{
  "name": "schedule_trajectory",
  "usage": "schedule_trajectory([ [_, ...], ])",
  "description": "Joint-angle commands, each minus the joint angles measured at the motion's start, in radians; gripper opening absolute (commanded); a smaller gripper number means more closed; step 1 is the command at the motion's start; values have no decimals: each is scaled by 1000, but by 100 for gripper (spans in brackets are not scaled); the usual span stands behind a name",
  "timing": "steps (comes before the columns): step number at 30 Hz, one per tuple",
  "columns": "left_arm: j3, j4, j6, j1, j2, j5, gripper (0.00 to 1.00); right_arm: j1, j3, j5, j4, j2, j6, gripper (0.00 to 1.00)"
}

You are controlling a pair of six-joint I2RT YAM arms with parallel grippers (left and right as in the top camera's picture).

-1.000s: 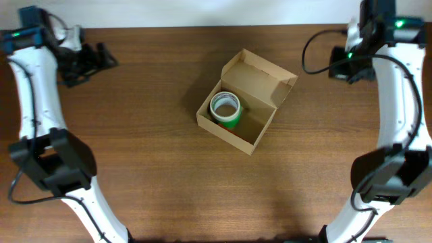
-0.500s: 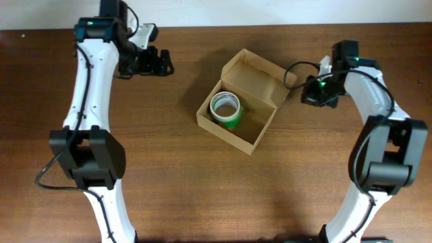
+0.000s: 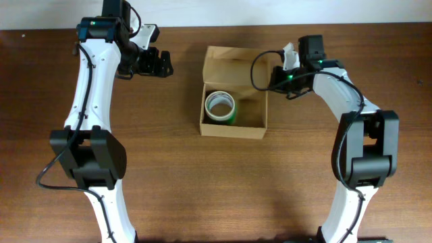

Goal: Pack container
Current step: 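Raise both arms and bring the grippers to the box's lid flaps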

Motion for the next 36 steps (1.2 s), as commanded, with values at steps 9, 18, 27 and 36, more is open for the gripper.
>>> schedule_trajectory([
  [9, -6, 80, -97, 3, 68, -46, 48, -33, 2, -41, 21, 4, 14, 4],
  [18, -5, 221, -243, 5, 306, 454, 2, -107, 1, -95, -6, 4, 18, 4],
  [27, -5, 412, -406, -3, 427, 735, 2, -114, 1, -248, 83, 26, 108, 3],
  [36, -5, 458, -459, -43, 463, 756, 2, -114, 1, -433, 210, 162, 283, 4],
])
